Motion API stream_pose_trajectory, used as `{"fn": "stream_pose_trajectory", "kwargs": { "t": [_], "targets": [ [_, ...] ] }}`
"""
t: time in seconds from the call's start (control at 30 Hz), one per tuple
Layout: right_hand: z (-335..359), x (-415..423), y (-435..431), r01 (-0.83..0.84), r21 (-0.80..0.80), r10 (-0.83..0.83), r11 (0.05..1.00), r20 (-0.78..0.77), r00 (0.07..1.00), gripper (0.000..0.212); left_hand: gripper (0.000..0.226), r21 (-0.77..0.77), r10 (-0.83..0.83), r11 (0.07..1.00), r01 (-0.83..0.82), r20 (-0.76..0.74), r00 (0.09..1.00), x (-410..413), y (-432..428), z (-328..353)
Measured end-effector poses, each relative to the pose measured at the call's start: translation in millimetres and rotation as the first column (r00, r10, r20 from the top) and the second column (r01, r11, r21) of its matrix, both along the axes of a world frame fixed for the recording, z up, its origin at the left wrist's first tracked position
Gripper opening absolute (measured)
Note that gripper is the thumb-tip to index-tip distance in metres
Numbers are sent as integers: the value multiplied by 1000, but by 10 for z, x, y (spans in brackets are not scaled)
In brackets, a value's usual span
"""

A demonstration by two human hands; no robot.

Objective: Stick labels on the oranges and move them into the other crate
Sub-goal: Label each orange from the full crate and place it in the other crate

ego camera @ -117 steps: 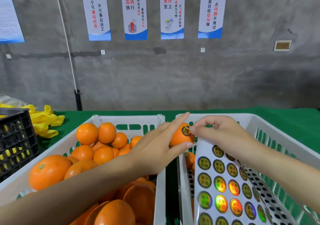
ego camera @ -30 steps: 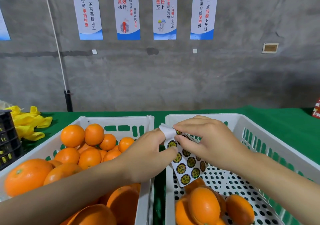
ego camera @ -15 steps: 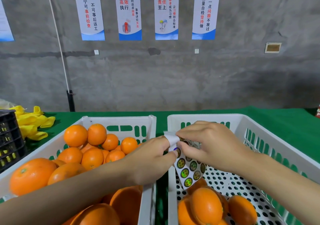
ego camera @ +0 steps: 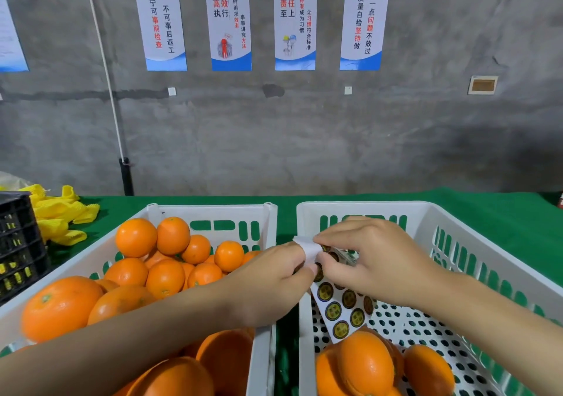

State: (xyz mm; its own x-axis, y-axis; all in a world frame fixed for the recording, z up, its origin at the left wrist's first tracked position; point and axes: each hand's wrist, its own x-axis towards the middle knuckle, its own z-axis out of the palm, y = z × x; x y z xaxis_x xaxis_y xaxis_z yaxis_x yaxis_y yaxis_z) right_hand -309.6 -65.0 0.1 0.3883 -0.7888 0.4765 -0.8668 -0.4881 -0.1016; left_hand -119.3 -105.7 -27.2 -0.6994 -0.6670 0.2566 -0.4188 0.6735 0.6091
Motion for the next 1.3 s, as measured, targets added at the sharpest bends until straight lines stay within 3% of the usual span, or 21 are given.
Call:
{"fn": "stream_pose_trajectory", "kwargs": {
  "t": [0.2, 0.47, 0.6, 0.7, 0.93, 1.1, 1.3],
  "targets": [
    [-3, 19, 21, -8, -50, 11, 999, 75, 997, 51, 27, 45, 44, 998, -40, -86, 995, -6, -72, -38],
    [-9, -10, -27, 12, -39, -12, 999, -14, 1000, 55, 25, 91, -44, 995, 50, -71, 997, -7, -44, -5],
    [-28, -23, -46, 10, -38, -11, 999, -46, 999, 34, 14, 125, -23, 992, 33, -74, 997, -16, -45, -28],
    [-23, -30, -45, 11, -48, -12, 999, -36, 999, 27, 23, 138, 18, 990, -8, -70, 997, -5, -55, -52],
    [-28, 15, -2, 12, -12, -12, 1000, 53, 999, 56, 21, 91, -27, 995, 33, -59, 998, -11, -47, -38],
    [-42, -8, -6, 13, -26, -11, 1000, 58, 998, 36, 9, 69, -5, 998, 7, -32, 999, -10, -42, -23],
    [-37, -5, -8, 45, -19, -44, 999, 15, 999, 38, 23, 72, -9, 997, 8, 9, 1000, -19, 24, 16]
  ]
}}
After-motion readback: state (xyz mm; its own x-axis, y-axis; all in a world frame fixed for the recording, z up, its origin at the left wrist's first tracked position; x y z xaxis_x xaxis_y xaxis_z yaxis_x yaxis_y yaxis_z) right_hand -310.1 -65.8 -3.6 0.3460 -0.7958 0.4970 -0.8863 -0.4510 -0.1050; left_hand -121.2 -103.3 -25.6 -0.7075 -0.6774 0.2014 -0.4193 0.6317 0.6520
